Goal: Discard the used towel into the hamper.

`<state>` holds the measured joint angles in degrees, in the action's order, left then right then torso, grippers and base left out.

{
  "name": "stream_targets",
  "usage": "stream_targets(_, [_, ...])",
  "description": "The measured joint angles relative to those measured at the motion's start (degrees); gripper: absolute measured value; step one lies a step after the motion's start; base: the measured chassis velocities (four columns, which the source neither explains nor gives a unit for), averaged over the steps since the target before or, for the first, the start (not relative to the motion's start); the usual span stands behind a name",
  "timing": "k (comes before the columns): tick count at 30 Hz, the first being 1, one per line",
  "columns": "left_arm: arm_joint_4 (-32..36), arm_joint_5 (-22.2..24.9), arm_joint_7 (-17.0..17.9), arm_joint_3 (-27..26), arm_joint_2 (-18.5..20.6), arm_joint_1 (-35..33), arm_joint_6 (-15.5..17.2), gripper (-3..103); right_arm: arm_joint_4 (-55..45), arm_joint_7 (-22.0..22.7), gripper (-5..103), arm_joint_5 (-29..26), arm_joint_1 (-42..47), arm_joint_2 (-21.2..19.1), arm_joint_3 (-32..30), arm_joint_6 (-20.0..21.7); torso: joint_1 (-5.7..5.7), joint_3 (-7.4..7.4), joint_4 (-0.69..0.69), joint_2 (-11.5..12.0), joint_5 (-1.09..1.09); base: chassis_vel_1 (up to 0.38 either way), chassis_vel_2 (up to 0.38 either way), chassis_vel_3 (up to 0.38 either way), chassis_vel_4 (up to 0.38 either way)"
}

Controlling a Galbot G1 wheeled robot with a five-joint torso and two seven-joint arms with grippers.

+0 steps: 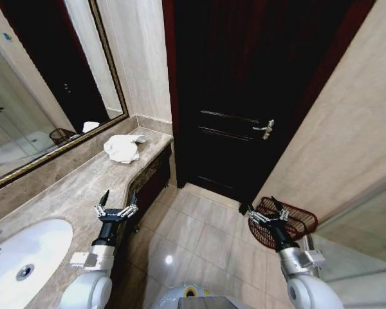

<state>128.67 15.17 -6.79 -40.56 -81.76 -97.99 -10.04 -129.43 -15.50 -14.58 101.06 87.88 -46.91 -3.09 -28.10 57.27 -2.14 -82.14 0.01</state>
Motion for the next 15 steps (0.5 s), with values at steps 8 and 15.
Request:
stream_targets(8, [-0.95,-0.24,-0.02,0.02,-0.29,0.12,-0.42,100,0.57,-0.21,100,0.03,-0.15,-0.03,0.14,0.0,0.0,0.0,0.01,0.0,-0.03,-0.064,0.199,0.202,-0.075])
stream_targets(15, [-1.62,-0.44,0.07,0.16,-0.52,0.3,-1.3,100,0.99,-0.27,100,0.03,-0.32,-0.09,0.21,0.0,0.0,0.0,-0.01,-0.01,-0.02,-0.014,0.199,0.2,-0.001])
